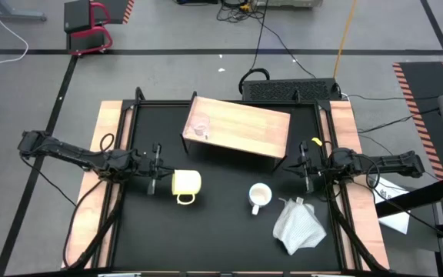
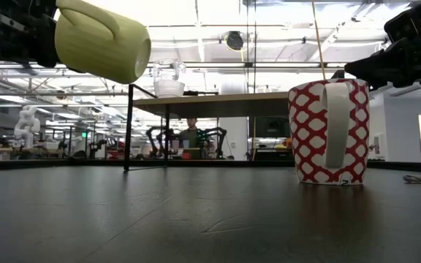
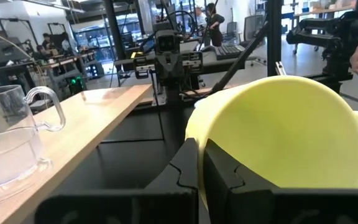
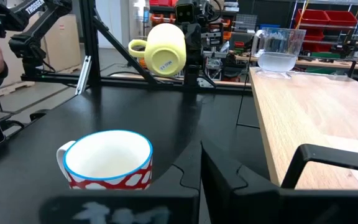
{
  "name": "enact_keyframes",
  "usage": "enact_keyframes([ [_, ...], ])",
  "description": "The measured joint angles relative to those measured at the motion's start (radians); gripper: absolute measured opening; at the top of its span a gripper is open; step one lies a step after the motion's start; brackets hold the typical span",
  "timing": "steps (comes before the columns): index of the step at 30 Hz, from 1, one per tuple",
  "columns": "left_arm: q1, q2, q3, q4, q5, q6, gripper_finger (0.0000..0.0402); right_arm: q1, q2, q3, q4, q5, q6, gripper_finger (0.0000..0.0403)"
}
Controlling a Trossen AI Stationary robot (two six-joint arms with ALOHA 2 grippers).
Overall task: Stack small to large cups/mugs on shelf
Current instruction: Put the light green mug on the shelf
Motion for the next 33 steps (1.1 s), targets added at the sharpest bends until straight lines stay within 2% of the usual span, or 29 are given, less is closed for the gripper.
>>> enact_keyframes([
  [9,0.0,0.002,0.002,0.027,-0.045,-0.086,0.0004,0.0,0.0,0.0,0.0,0.0,0.0,0.0],
  [15,0.0,0.012,0.054,0.014,-0.082,-0.122,0.0004,0.0,0.0,0.0,0.001,0.0,-0.008,0.0],
  [24,0.036,0.137,0.279,-0.153,-0.073,-0.091,0.0004,0.0,0.0,0.0,0.005,0.003,-0.018,0.0],
  [33,0.158,0.307,0.51,-0.237,0.059,-0.087,0.0004,0.0,0.0,0.0,0.006,0.003,-0.016,0.0],
])
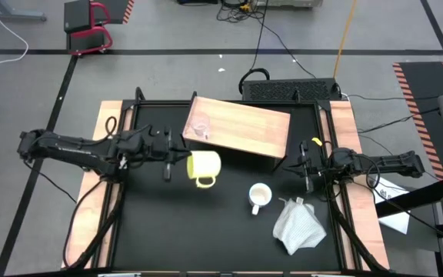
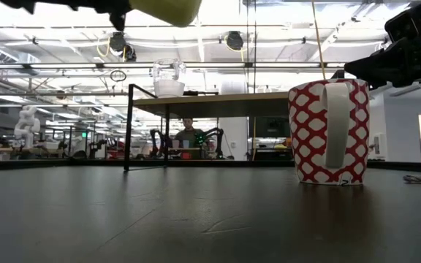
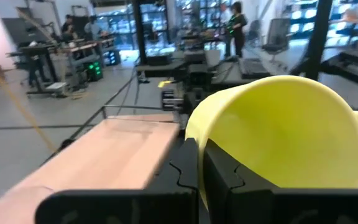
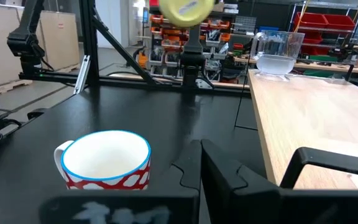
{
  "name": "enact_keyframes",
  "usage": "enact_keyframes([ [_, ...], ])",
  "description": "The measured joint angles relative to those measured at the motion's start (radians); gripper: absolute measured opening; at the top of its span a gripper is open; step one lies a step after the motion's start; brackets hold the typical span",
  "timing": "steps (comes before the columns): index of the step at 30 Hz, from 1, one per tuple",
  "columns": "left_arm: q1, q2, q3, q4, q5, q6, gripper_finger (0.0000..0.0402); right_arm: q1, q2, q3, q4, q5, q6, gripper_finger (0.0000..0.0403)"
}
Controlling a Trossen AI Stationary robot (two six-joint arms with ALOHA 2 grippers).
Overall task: Stack small to large cups/mugs on shelf
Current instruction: Put the light green mug on the shelf
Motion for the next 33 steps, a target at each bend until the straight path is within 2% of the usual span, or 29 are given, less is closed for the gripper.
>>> enact_keyframes([
  [6,0.093,0.105,0.105,-0.041,0.133,-0.008,0.0004,0.0,0.0,0.0,-0.002,0.0,0.009,0.0],
  [12,0.18,0.174,0.172,-0.073,0.195,-0.008,0.0004,0.0,0.0,0.0,-0.004,0.0,0.009,0.0],
  [23,0.355,0.187,0.318,-0.164,0.362,-0.023,0.0004,0.0,0.0,0.0,-0.005,0.0,0.0,0.0],
  [29,0.429,0.201,0.334,-0.165,0.442,-0.034,0.0004,0.0,0.0,0.0,-0.005,0.0,-0.006,0.0],
  [33,0.488,0.231,0.334,-0.123,0.447,-0.063,0.0004,0.0,0.0,0.0,-0.006,0.0,-0.006,0.0],
])
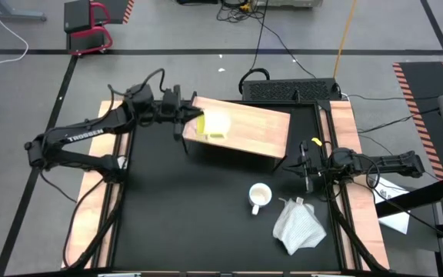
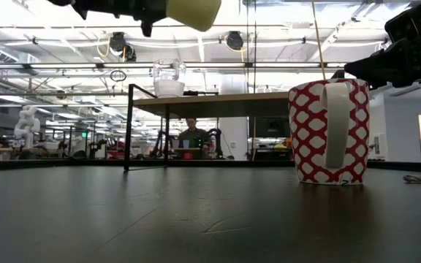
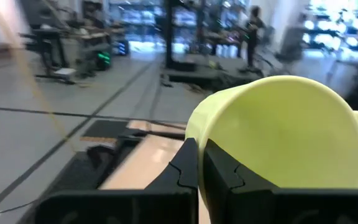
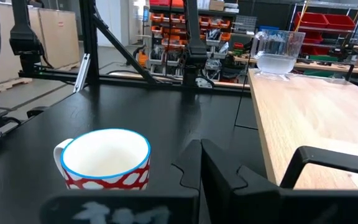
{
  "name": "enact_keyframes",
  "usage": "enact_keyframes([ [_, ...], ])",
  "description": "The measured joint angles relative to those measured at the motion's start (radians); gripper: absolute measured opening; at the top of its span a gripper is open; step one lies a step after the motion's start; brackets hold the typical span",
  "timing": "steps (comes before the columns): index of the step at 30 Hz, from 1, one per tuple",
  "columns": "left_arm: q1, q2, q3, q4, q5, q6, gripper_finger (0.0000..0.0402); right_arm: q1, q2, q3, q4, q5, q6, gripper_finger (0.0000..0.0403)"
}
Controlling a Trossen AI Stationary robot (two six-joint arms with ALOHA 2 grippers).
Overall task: Stack small to large cups/mugs on shelf
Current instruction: Put the light green mug on the shelf
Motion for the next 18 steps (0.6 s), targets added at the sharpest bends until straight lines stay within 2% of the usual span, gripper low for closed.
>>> enact_keyframes([
  [4,0.045,0.055,0.001,0.055,0.064,-0.048,0.0004,0.0,0.0,0.0,0.0,0.0,-0.003,0.0],
  [8,0.059,0.123,0.072,0.045,0.101,-0.058,0.0004,0.0,0.0,0.0,0.0,0.0,-0.004,0.0],
  [12,0.057,0.205,0.205,-0.038,0.139,-0.04,0.0004,0.0,0.0,0.0,0.0,0.0,-0.003,0.0],
  [18,0.045,0.325,0.408,-0.169,0.143,-0.004,0.0004,0.0,0.0,0.0,0.0,0.0,0.0,0.0],
])
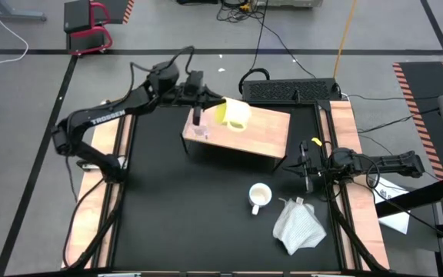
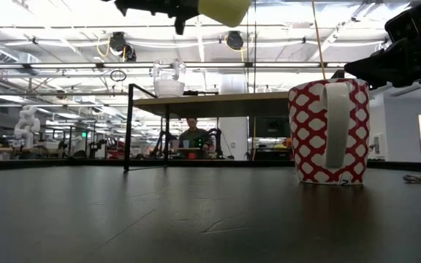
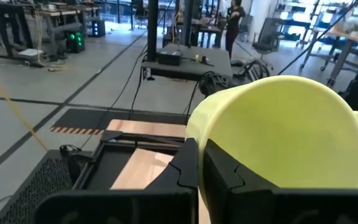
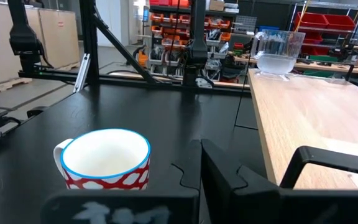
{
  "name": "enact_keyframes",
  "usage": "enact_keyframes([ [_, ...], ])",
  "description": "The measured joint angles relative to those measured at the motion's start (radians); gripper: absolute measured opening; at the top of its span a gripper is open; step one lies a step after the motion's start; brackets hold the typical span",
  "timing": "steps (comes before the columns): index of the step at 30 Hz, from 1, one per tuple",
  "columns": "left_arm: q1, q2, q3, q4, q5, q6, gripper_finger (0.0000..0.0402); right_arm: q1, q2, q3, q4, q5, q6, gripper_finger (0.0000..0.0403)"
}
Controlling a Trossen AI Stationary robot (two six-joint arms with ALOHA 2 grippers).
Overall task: Stack small to large cups/mugs on shelf
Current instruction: Put the light green mug on the shelf
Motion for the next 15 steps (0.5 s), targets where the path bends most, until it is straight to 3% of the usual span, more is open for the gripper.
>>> enact_keyframes([
  [15,-0.007,0.237,0.41,-0.42,-0.004,0.161,0.0004,0.0,0.0,0.0,-0.002,0.0,0.004,0.0],
])
